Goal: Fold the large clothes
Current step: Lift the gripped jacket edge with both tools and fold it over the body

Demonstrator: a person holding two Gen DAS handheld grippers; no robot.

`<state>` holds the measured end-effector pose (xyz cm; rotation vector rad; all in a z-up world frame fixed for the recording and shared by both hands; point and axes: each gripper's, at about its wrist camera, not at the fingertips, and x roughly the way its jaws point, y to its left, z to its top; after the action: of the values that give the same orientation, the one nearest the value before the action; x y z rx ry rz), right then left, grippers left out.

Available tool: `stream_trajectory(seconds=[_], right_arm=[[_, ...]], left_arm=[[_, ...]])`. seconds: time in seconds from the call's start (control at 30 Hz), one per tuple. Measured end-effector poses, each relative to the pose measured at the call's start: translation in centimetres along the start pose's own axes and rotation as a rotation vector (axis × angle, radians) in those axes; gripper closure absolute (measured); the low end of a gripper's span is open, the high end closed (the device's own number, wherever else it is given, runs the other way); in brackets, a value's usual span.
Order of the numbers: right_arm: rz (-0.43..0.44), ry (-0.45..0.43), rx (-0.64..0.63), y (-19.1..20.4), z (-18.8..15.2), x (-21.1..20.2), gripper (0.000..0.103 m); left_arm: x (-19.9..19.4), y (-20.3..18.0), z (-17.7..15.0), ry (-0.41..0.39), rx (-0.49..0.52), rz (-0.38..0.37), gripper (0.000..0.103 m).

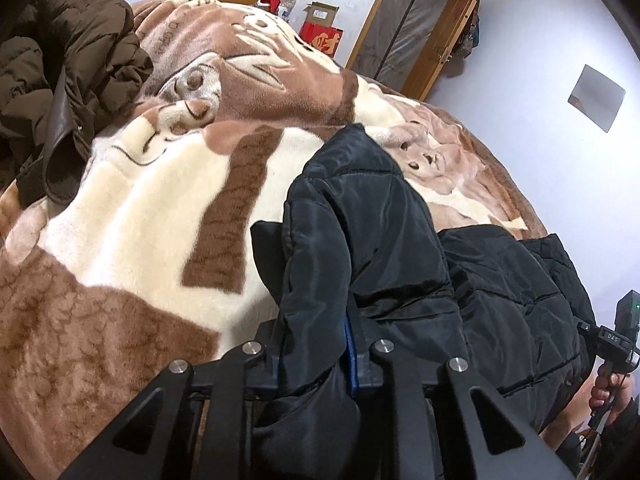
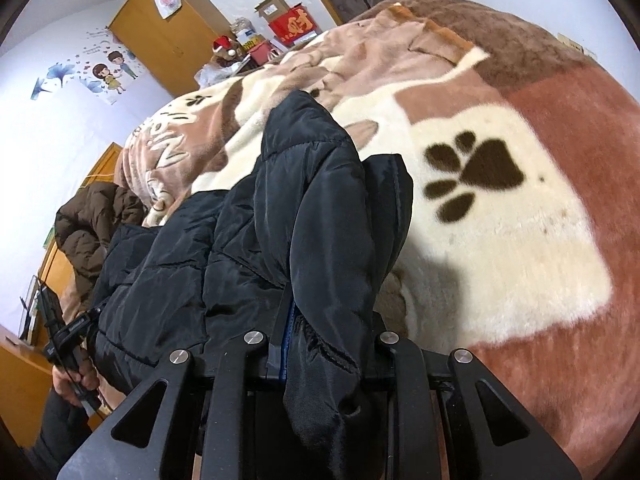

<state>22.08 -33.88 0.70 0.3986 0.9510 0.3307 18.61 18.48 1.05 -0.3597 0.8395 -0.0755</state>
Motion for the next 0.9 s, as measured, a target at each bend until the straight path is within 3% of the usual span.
stream_trajectory(seconds=[0.23,0.33,0.43,0.57,0.63,0.8,0.9], right_arm=[[0.017,-0.055,-0.031,0.4,4.0,0.0,0.081],[0.035,-0.090,-0.059,0.6,6.6,-0.1,0.083],[-0.005,-0.051,-0.031,-1.1,8.5,1.9,0.083],[-0.045,0.086,0.063,-5.3,6.3,5.0,0.077],[-0.041,0.133,0.101,-7.0,4.0,5.8,0.065],[0.005,0.145,0.128,-8.6,0.9,5.8,0.044],[0.007,0.152,0.131,-8.5,1.4,5.8,0.043]], left_arm=[[0.8,-1.9,4.1,-0.051,0.020,-0.020,0.091],[1.5,-4.0,7.0,-0.091,0.038,-0.066,0.092],[4.9,-5.1,8.7,-0.062,0.057,-0.037,0.092],[8.8,-3.0,5.6,0.052,-0.032,-0.002,0.089],[9.2,-1.4,2.7,0.107,-0.065,-0.006,0.084],[7.1,1.1,-3.5,0.123,-0.129,-0.018,0.062],[6.2,1.7,-4.0,0.125,-0.170,-0.021,0.052]])
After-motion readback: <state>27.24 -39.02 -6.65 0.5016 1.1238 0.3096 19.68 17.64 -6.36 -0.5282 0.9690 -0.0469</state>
